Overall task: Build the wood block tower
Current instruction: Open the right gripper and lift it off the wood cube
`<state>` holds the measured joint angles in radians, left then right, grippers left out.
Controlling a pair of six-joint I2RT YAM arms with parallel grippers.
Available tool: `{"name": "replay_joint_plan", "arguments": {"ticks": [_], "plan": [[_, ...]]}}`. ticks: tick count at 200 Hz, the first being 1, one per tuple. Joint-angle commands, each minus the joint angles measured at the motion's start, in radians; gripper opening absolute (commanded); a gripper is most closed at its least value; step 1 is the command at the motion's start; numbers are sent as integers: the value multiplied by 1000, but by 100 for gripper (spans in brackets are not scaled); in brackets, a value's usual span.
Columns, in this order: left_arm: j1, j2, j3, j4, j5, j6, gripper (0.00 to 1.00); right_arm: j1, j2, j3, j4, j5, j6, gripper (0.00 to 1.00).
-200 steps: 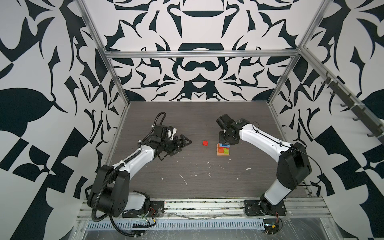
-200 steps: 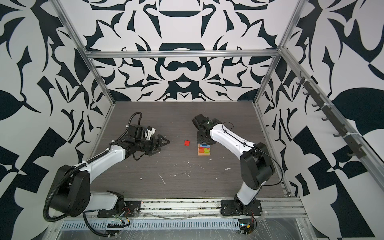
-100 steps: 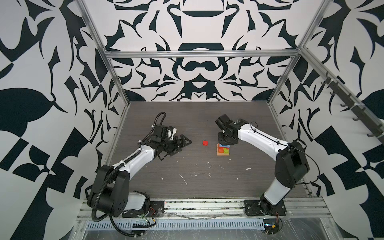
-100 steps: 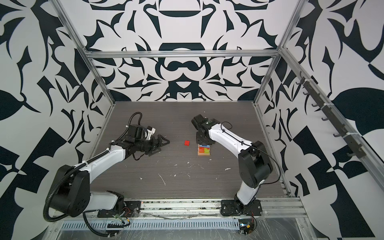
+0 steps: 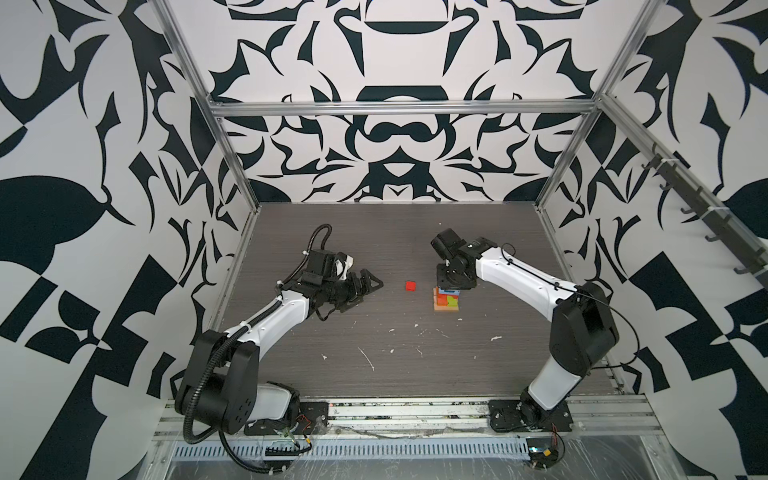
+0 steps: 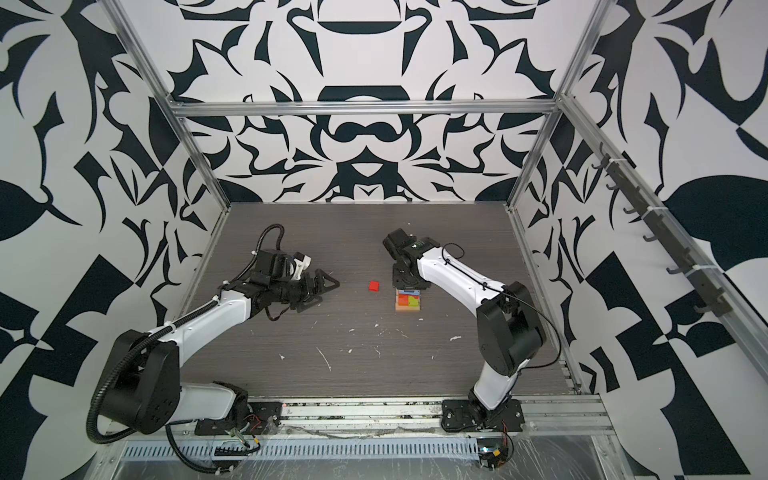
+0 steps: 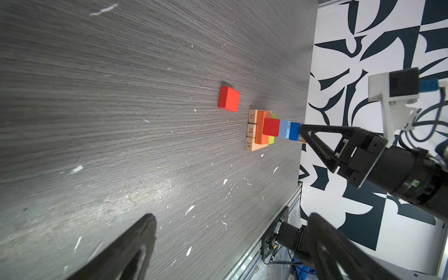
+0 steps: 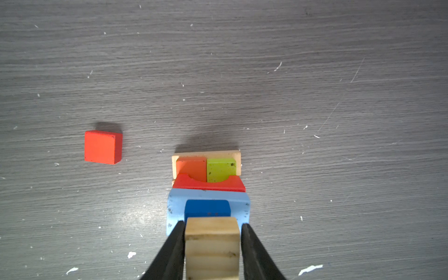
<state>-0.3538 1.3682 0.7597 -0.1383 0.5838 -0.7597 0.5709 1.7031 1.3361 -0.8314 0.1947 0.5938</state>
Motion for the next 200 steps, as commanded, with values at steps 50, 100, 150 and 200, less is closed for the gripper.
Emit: {"name": "replay_joint_plan", "arguments": {"ticks": [50, 100, 150, 200], "plan": [[-4, 3, 13, -1, -2, 2, 100, 6, -39, 20, 17, -30, -3, 44], [-3, -1, 11, -1, -3, -1, 100, 9, -54, 26, 17, -26, -5, 47], [-3, -1, 11, -1, -1, -1, 100, 8, -61, 35, 0, -11, -3, 49], [-3, 0, 11, -3, -5, 1, 100, 8, -73, 71, -25, 32, -21, 57]]}}
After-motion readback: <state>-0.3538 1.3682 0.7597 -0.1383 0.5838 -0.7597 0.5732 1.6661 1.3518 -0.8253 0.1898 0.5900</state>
